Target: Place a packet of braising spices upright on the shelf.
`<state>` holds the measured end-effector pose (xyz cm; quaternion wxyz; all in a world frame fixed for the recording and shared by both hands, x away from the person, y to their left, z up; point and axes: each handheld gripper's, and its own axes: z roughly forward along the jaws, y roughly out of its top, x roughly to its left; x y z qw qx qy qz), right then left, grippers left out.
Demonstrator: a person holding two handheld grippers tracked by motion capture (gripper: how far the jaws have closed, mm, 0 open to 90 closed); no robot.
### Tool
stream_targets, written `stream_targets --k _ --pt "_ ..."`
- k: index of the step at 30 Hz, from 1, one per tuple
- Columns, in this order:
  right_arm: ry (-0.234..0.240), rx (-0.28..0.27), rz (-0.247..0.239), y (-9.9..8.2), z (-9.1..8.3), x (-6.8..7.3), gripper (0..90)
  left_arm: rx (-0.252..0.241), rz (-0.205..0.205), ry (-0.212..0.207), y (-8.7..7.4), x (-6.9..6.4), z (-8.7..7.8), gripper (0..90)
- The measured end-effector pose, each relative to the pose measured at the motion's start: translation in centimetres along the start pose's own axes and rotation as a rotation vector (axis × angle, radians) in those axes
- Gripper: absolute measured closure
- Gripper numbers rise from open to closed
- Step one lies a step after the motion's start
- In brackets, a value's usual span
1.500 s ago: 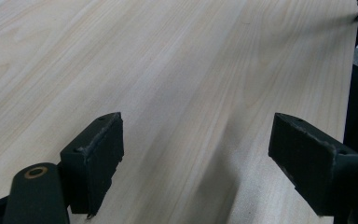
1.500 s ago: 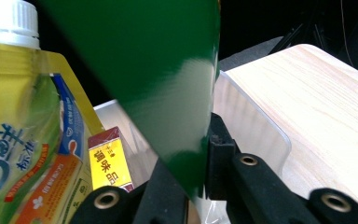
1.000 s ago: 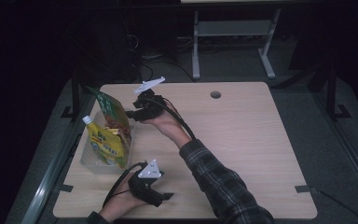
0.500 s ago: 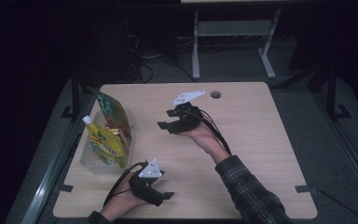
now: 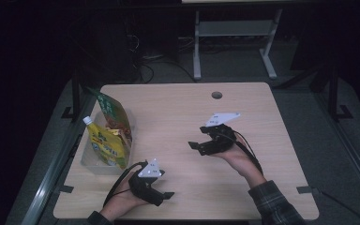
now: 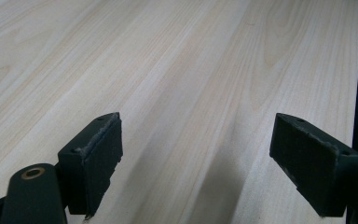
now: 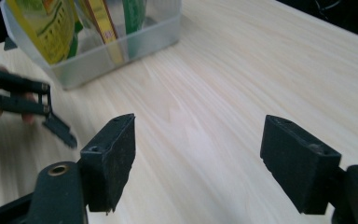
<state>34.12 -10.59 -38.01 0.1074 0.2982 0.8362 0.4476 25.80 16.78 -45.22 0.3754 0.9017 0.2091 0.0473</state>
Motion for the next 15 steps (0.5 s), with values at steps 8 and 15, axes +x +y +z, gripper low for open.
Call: stream_targets --k 8,15 --pt "-0.026 -0.003 0.024 -4.5 -2.8 -0.2 19.0 0.002 0.008 0.0 -0.1 0.2 0.0 15.7" --pt "-0.049 0.017 0.013 -7.4 -3.9 0.2 15.1 -0.001 0.002 0.003 -0.3 0.3 0.0 15.7"
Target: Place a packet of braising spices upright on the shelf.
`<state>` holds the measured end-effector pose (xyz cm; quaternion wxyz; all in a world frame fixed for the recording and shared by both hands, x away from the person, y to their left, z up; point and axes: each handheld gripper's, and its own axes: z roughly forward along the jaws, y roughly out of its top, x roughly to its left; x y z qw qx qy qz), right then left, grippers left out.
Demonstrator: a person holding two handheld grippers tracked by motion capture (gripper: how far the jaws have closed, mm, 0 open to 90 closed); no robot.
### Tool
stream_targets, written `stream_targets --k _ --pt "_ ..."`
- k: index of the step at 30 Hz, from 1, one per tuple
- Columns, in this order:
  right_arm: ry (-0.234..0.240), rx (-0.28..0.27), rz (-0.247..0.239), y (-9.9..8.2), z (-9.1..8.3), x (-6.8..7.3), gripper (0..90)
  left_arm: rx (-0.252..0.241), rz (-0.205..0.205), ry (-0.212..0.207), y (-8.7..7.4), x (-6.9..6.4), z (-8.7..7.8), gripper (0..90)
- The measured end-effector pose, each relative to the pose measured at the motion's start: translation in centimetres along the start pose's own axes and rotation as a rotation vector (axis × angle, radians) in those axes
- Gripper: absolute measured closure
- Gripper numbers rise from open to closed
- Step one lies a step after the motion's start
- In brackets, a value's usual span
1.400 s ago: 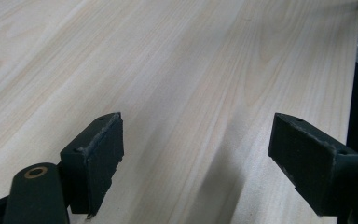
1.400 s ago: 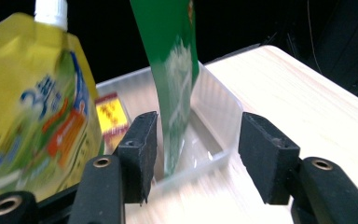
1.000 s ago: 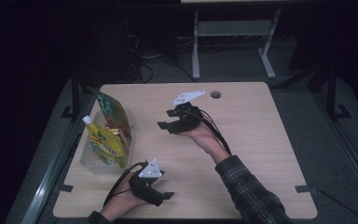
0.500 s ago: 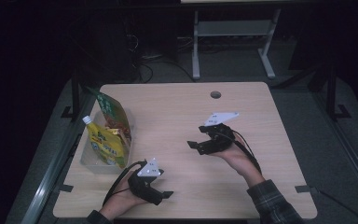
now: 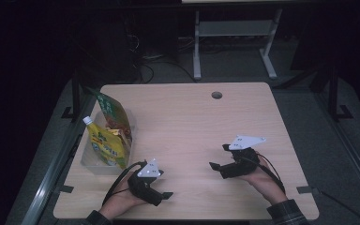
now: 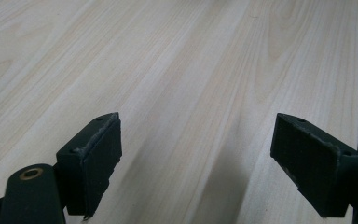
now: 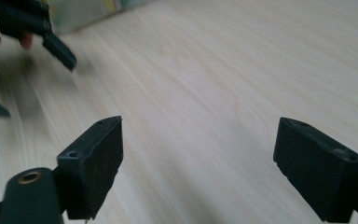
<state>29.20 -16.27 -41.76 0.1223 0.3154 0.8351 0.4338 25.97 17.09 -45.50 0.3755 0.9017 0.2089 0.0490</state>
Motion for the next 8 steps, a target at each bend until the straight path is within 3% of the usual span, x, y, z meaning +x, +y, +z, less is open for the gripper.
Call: stream_targets --k 4,8 --pt "-0.008 0.028 -0.004 -1.11 -0.04 -0.08 14.4 0.001 -0.002 0.0 0.0 0.11 -0.09 15.8" --pt "-0.007 0.019 0.003 -1.32 -0.18 -0.05 14.2 0.001 0.003 0.003 0.02 0.1 -0.1 15.8"
